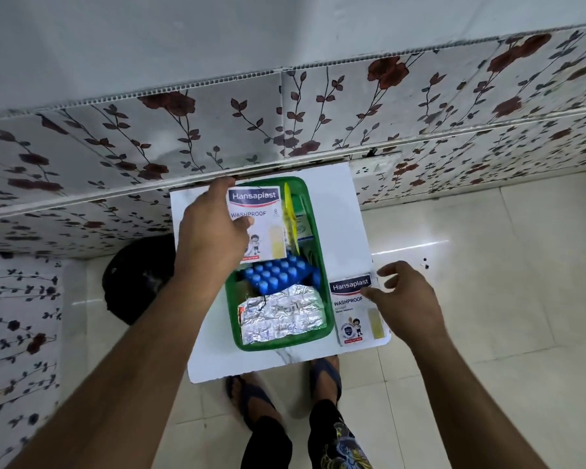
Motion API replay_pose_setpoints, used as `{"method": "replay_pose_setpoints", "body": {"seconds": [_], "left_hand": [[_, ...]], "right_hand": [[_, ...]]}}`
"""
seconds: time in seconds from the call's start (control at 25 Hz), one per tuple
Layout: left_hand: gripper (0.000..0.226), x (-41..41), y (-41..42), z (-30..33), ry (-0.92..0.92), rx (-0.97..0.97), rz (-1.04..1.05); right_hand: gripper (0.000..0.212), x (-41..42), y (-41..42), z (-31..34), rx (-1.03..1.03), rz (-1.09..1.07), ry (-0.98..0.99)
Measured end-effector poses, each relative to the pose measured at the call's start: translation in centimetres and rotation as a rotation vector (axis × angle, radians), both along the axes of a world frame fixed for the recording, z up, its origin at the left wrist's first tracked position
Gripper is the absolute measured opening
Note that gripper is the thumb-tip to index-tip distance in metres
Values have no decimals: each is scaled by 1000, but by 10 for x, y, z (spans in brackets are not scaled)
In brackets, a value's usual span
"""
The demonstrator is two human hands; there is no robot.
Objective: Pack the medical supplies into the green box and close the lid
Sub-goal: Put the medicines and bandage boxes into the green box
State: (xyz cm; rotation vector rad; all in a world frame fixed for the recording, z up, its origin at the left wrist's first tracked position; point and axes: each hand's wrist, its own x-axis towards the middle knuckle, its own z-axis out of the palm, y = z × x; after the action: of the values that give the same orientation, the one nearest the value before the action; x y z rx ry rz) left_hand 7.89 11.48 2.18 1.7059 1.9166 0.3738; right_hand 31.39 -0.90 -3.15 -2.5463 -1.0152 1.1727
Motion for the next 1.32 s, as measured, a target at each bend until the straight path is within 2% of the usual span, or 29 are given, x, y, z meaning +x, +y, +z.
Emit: {"method": "replay_pose_setpoints", "body": {"seconds": [0.16, 0.28, 0.4, 0.56, 0.68, 0.8, 0.92, 1.0, 1.04, 1.12, 1.2, 1.32], "left_hand": [[55, -3, -5, -3, 260, 159, -173], [60, -8, -10, -7, 398, 123, -368], [64, -9, -10, -9, 458, 96, -420], [49, -16, -16, -6, 255, 180, -251], [40, -30, -29, -1, 63, 255, -98], [35, -51, -44, -3, -91, 259, 41], [32, -67, -60, -16, -185, 193, 141], [32, -73, -71, -26, -211, 134, 180], [32, -74, -76, -30, -216, 115, 188], [33, -77, -84, -33, -226, 100, 193], [33, -81, -87, -33, -237, 97, 201], [33, -88, -88, -32, -226, 92, 223]], "right_hand": [[55, -8, -3, -9, -42, 62, -91], [70, -13, -5, -15, -53, 86, -138], [68, -11, -4, -20, -75, 84, -113], [44, -5, -6, -19, -81, 91, -140], [19, -1, -1, 3, -35, 6, -124], [9, 2, 14, 55, 211, -113, -94], [13, -16, 35, 106, 525, -204, 168], [16, -45, 47, 111, 461, -137, 372], [15, -61, 50, 104, 385, -71, 411], [13, -88, 50, 82, 240, 76, 365], [22, -103, 44, 64, 173, 199, 264], [44, -113, 30, 60, 235, 385, 2]]}}
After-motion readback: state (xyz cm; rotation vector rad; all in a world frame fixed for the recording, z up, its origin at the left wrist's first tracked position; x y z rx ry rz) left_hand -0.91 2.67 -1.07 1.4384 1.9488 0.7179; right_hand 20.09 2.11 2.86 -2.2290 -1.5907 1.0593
